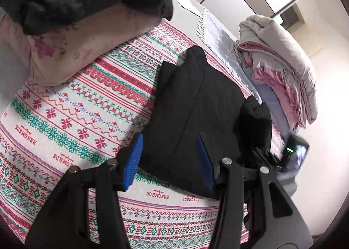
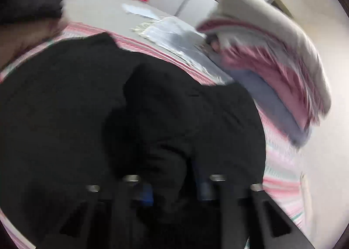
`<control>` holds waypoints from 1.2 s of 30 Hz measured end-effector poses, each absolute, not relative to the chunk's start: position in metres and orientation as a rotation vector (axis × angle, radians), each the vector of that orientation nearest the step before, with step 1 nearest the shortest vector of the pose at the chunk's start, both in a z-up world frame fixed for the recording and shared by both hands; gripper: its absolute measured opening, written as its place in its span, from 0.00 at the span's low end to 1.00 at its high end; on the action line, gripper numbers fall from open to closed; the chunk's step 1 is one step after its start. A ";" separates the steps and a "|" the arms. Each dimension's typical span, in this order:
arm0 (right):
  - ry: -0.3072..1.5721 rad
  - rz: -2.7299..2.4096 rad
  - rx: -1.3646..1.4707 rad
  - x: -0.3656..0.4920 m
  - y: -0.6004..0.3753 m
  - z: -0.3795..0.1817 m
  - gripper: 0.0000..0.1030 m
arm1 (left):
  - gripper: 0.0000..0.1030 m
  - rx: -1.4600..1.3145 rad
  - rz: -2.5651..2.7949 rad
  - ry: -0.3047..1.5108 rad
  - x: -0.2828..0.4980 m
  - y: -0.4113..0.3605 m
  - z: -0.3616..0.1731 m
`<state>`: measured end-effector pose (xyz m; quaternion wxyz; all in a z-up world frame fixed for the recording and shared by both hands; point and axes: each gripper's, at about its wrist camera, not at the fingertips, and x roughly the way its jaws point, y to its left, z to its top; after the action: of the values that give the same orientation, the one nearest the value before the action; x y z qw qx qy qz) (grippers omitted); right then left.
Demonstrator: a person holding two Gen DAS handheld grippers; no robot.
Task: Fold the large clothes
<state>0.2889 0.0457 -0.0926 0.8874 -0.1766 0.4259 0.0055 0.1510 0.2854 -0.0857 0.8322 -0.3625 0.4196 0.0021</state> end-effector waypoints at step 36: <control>0.583 0.459 -0.679 0.153 0.086 -0.057 0.69 | 0.60 -0.767 0.008 0.869 0.158 0.283 -0.084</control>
<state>0.1526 0.0862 -0.0567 0.8762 -0.3255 0.2793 0.2198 0.1581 0.2832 -0.0840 0.8367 -0.3624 0.4105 0.0039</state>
